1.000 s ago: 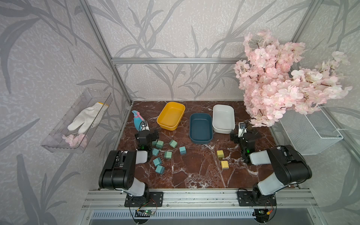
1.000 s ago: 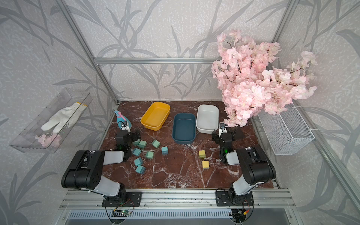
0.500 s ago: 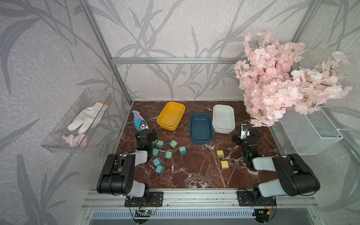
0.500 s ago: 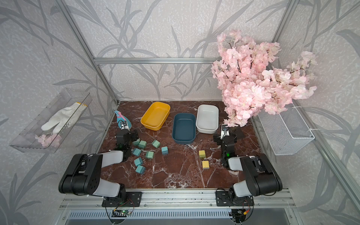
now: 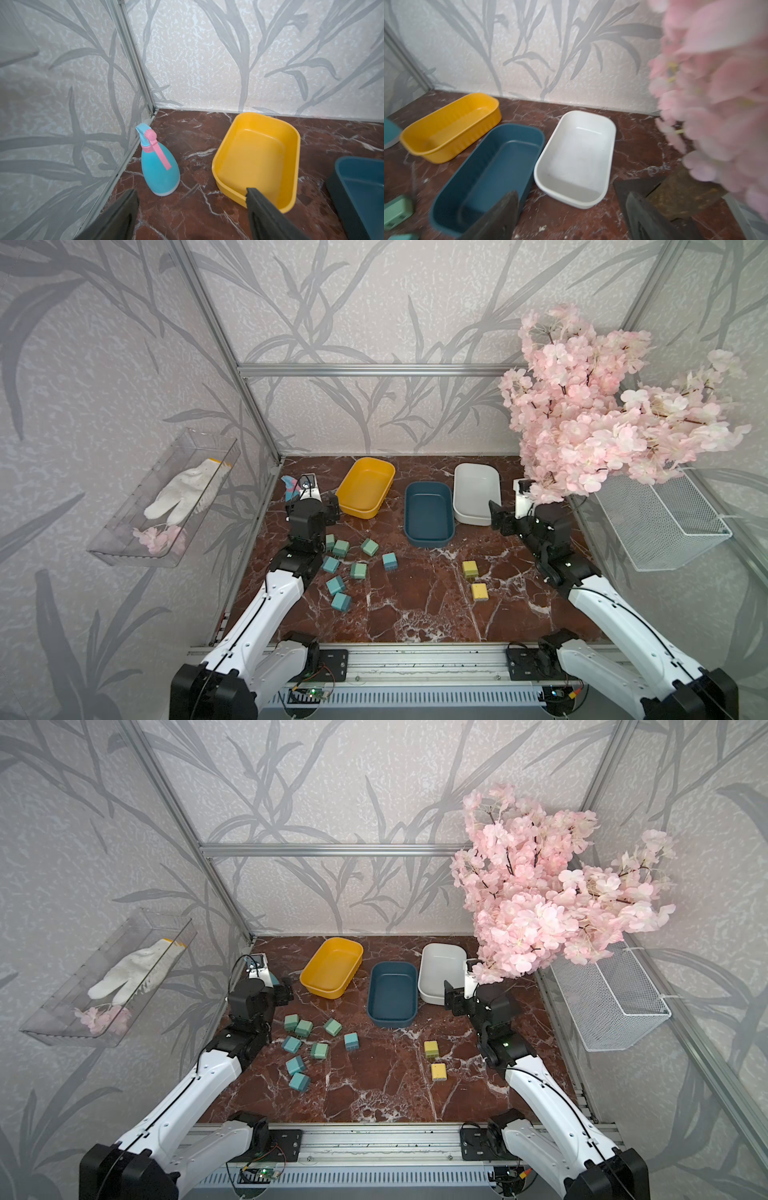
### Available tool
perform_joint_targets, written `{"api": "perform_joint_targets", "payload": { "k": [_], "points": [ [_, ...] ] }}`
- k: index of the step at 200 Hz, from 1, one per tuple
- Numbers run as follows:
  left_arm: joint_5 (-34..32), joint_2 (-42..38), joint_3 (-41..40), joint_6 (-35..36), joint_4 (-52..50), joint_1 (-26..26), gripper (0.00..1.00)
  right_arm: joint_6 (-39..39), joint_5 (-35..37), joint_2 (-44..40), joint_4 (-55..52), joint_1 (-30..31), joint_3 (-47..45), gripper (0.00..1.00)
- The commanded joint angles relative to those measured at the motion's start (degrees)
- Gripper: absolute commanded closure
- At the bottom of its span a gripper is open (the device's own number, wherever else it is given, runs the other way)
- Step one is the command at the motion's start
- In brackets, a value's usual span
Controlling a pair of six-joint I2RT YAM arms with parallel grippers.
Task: Place the plugs by color into the storage box
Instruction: Pick up the plug from the center of the board.
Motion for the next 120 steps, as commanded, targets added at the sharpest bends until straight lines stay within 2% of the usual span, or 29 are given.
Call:
{"api": "perform_joint_targets", "payload": {
  "k": [1,48,77,120],
  "points": [
    [9.32,-3.30,3.19,-4.01,-14.04,-0.38,0.20,4.57,1.27,-0.23,-20.40,4.49,3.69,0.14],
    [21.63,-6.56,3.57,-7.56,-26.87,-1.51,0.26,16.49,-0.68,1.36,-35.41,12.42,4.76,0.21],
    [26.31,-5.18,4.05,-7.09,-29.07,-3.80,0.27,19.75,-3.29,4.53,-36.96,13.43,3.86,0.24],
    [29.99,1.24,6.59,-5.96,-30.17,-7.18,0.27,19.84,-3.99,10.61,-36.75,13.42,4.05,0.24]
  ]
}}
